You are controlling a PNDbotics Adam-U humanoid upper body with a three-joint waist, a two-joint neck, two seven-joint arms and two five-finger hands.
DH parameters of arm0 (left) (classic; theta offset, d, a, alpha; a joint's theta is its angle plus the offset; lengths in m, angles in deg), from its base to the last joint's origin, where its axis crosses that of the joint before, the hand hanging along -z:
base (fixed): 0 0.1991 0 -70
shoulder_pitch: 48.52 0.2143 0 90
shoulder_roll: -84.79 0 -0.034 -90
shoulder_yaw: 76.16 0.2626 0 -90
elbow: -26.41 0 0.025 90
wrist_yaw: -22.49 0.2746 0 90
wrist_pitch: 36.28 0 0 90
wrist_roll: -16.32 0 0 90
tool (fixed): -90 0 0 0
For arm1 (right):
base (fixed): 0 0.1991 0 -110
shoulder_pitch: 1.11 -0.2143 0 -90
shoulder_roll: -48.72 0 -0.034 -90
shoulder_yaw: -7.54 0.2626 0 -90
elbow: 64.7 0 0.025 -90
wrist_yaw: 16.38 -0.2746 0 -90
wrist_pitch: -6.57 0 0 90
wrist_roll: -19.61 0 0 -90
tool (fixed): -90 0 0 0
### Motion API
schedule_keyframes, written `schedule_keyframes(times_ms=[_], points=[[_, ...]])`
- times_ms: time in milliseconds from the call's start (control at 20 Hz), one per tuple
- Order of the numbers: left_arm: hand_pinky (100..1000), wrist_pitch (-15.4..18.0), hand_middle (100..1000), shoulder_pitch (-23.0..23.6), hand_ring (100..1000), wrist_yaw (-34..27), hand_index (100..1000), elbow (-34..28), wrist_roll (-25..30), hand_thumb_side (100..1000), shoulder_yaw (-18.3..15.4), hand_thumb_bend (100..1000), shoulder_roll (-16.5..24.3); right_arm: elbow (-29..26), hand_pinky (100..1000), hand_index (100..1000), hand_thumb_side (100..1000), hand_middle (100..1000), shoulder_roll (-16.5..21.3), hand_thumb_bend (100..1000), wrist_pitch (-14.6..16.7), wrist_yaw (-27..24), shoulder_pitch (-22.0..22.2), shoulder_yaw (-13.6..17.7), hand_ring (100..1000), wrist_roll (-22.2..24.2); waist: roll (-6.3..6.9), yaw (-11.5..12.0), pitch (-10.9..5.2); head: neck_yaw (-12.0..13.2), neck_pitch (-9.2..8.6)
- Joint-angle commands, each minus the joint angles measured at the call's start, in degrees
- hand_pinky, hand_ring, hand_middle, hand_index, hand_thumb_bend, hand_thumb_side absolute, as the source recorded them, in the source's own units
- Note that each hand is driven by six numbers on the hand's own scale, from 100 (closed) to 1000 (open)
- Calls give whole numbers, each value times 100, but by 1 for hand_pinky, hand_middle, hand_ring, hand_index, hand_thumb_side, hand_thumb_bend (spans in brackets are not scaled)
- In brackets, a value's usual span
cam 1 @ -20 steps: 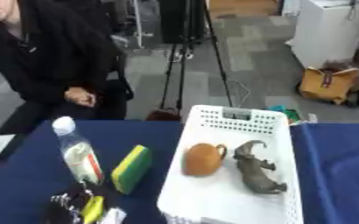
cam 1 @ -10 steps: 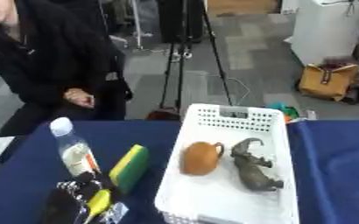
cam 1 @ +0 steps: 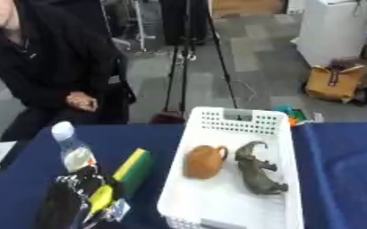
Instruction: Pick up objects on the table and place them in the box.
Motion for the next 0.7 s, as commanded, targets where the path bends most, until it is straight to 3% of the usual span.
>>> schedule_keyframes(times_ms=[50,700], points=[[100,-77,100,-116,199,-41,530,-316,216,132,-79,100,250,-134,455,465,924,314,94,100,-6,-40,-34,-22,390,5,2,20,-156,-22,27],[100,-641,100,-1286,172,-586,528,-1230,1319,100,-130,120,686,-134,456,466,920,315,101,100,-11,-48,39,-81,391,48,99,9,-323,-19,227]])
